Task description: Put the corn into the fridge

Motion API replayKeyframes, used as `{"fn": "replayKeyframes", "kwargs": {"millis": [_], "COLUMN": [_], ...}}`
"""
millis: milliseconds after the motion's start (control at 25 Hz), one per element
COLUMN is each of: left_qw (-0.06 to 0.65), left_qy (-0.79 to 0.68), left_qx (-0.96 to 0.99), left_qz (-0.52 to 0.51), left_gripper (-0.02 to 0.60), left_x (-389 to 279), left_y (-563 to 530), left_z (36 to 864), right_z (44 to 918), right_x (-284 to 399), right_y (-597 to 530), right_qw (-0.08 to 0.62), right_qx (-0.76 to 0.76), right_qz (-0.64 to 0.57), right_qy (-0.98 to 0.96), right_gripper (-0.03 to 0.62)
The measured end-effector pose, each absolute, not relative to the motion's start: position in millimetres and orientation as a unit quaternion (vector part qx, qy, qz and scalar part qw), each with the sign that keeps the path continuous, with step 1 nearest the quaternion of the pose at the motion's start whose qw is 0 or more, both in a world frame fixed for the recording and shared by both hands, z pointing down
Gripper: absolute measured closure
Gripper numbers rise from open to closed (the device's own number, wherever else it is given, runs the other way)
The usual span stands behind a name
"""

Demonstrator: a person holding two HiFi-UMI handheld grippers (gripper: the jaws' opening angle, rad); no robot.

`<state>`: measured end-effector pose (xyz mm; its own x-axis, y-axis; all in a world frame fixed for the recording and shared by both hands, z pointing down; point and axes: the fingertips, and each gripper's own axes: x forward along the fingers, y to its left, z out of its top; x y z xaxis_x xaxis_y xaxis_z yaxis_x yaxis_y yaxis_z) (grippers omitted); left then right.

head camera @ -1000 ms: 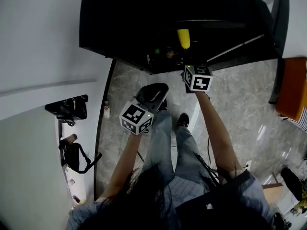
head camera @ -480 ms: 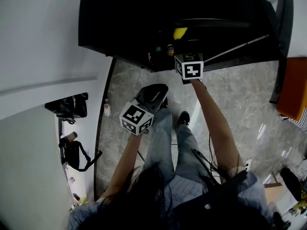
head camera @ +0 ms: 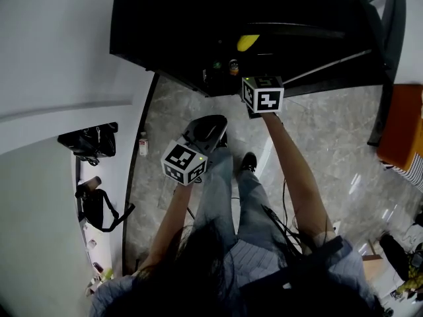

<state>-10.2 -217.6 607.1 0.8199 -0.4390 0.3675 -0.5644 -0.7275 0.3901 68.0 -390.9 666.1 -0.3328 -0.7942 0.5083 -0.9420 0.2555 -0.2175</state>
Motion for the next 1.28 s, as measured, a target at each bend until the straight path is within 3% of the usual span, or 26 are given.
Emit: {"fn": "replayKeyframes", "kwargs": {"millis": [440,760,1280], "left_qw": [0.256,0.241,0.206], "left_qy": [-0.305,-0.328,-0.322], "left_qx": [0.911,0.909,0.922], "left_qz": [0.112,0.095,0.058], "left_gripper": [0.572,0.572,0.574], "left_x": [-9.2,-12.8,-1.3], "left_y": [-194.5,-171.3,-105.0], "left_z": [582.4,535.3,458.1], "right_z": [628.9,564.9,469.3], "right_x": [72.4,78.6,97.2], "right_y": [-319.1,-243.1,-155.1], "right_qw": [0.153,0.101,0.122], "right_qx": [0.523,0.496,0.468], "right_qz": [0.245,0.268,0.175], "right_qy": [-0.802,-0.820,-0.858], "right_gripper": [0.557,0.557,0.557]}}
